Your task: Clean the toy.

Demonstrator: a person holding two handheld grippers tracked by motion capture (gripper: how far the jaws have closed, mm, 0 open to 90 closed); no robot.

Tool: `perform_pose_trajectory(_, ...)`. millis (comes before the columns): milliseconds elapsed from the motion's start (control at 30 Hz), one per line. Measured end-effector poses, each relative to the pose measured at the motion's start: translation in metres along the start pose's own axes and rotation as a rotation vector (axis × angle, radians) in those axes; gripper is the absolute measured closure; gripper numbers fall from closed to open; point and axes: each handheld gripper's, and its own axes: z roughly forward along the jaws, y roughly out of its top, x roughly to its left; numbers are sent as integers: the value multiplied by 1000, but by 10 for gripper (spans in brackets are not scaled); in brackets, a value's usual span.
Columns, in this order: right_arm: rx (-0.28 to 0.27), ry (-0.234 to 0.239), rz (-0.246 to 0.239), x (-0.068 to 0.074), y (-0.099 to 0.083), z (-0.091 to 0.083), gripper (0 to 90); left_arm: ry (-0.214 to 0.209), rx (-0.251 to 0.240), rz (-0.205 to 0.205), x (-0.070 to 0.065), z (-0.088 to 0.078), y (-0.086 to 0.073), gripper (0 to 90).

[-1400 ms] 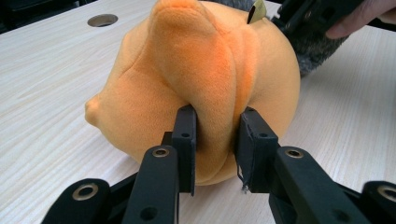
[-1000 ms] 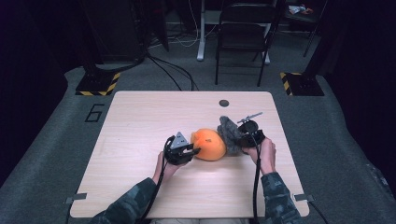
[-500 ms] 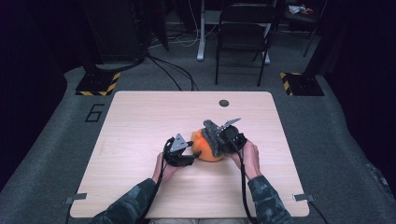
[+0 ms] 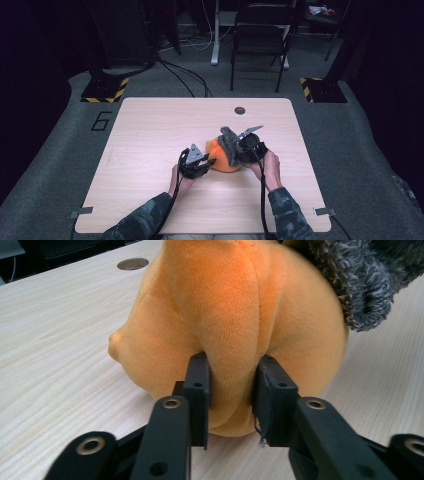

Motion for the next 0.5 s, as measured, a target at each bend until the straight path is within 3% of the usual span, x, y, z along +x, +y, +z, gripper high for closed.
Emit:
perform_pose_trajectory(33, -6, 3, 5, -1, 1, -3, 708, -1, -2, -3, 1, -1, 2, 732)
perform_pose_trajectory(167, -48, -23, 0, 4, 7, -18, 710, -40, -4, -83, 4, -8, 8, 749)
perform_pose_trajectory(267, -94, 2, -18, 14, 14, -30, 709, -75, -4, -132, -1, -11, 12, 751)
perform_pose_trajectory(400, -138, 22, -50, 32, 24, -35, 709, -94, 0, -128, -9, -13, 14, 752)
perform_pose_trajectory(500, -105, -25, -91, 41, 23, -21, 709, -88, 28, -130, -6, -10, 11, 750)
